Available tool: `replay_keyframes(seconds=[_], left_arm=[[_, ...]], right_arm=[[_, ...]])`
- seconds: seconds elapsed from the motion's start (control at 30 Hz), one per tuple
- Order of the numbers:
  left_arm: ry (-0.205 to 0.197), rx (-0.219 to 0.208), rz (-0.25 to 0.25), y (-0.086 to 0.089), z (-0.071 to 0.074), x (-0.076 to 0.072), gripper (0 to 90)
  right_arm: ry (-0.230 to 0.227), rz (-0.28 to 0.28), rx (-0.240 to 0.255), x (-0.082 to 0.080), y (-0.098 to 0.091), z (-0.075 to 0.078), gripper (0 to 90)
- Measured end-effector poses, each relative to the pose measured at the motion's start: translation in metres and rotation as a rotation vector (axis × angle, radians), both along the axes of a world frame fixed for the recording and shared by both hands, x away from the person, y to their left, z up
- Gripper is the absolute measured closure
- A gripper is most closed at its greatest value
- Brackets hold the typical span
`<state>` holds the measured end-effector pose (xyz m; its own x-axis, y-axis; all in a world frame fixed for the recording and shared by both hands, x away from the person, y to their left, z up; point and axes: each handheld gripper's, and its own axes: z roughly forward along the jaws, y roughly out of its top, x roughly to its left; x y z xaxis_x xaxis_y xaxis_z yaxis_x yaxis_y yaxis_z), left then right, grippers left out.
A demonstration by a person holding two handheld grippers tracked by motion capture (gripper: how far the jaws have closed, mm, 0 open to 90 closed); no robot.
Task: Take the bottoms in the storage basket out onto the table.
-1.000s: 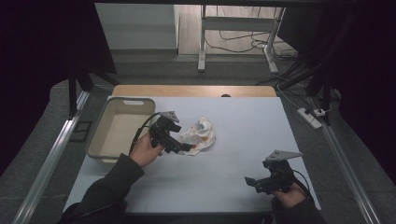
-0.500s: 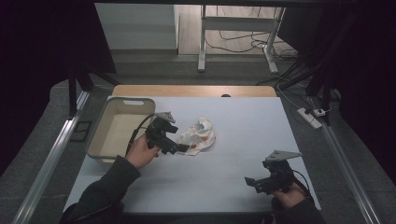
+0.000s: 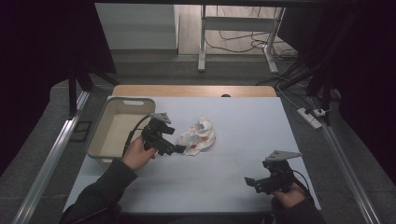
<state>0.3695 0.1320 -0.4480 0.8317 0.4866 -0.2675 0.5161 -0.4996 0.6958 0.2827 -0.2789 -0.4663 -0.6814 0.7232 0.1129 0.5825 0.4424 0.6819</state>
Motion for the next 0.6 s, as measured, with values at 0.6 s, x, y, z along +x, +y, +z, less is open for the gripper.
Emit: replay_keyframes(seconds=[0.6], left_arm=[[0.002,0.013,0.018,0.011,-0.003,-0.01,0.0]], right_arm=[[0.001,0.001,0.0,0.0,0.0,0.0,1.0]])
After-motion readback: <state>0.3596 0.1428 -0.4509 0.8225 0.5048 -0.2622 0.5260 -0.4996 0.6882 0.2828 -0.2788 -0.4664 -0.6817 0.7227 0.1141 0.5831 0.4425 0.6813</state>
